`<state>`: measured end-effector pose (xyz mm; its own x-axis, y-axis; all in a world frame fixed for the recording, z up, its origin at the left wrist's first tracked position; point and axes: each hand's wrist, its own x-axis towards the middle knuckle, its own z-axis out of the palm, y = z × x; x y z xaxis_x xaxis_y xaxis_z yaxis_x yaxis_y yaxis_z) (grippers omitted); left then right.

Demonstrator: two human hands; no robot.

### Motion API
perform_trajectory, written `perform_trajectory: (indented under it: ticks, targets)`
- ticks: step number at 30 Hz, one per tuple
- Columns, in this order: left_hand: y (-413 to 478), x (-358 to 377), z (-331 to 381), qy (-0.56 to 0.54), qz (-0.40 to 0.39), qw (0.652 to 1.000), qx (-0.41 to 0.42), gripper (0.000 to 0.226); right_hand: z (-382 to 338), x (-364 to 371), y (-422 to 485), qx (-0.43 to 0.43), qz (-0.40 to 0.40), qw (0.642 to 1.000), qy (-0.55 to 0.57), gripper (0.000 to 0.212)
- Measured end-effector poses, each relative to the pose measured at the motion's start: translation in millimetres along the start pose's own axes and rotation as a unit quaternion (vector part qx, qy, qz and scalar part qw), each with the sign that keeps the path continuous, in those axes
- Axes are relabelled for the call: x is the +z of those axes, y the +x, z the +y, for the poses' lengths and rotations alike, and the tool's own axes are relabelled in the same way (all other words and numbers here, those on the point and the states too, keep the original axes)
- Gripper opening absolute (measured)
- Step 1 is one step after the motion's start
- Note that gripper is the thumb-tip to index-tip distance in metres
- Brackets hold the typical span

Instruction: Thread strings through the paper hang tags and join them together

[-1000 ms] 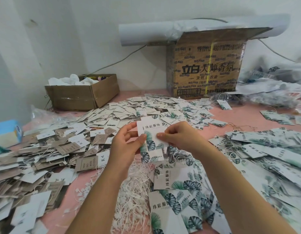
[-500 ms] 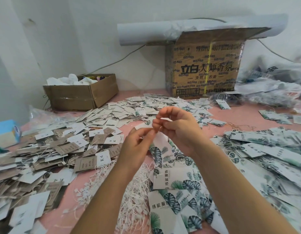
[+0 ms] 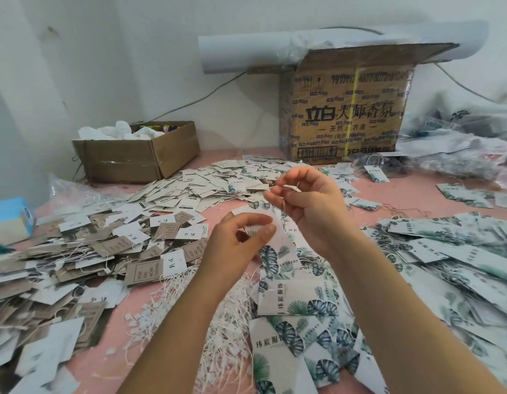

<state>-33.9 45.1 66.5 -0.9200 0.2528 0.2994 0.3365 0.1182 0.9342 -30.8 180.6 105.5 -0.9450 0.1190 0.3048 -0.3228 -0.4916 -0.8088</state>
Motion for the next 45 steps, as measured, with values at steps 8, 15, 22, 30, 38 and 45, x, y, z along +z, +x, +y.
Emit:
perform_trajectory:
  ticks: [8, 15, 22, 30, 38, 45]
  targets:
    - [0, 2, -1, 0.027, 0.019, 0.999, 0.029, 0.018, 12, 14, -7, 0.018, -0.049, 0.995, -0.083, 0.035]
    - [2, 2, -3, 0.069, 0.012, 0.998, 0.003, 0.018, 7, 10, -5, 0.008, -0.029, 0.997, -0.072, 0.038]
    - [4, -4, -10, 0.129, 0.026, 0.991, -0.03, 0.011, -13, -2, -2, -0.039, 0.044, 0.992, -0.108, 0.044]
    - [3, -9, -4, 0.098, 0.052, 0.994, -0.016, 0.012, -10, -9, -4, -0.117, -0.105, 0.76, -0.631, 0.019]
    - [3, -12, 1, 0.028, 0.073, 0.997, -0.017, 0.009, 0, -7, -2, -0.132, -0.104, 0.782, -0.6, 0.006]
    - [1, -11, 4, 0.056, 0.068, 0.996, -0.007, 0.021, -3, -5, -4, -0.137, -0.053, 0.849, -0.507, 0.009]
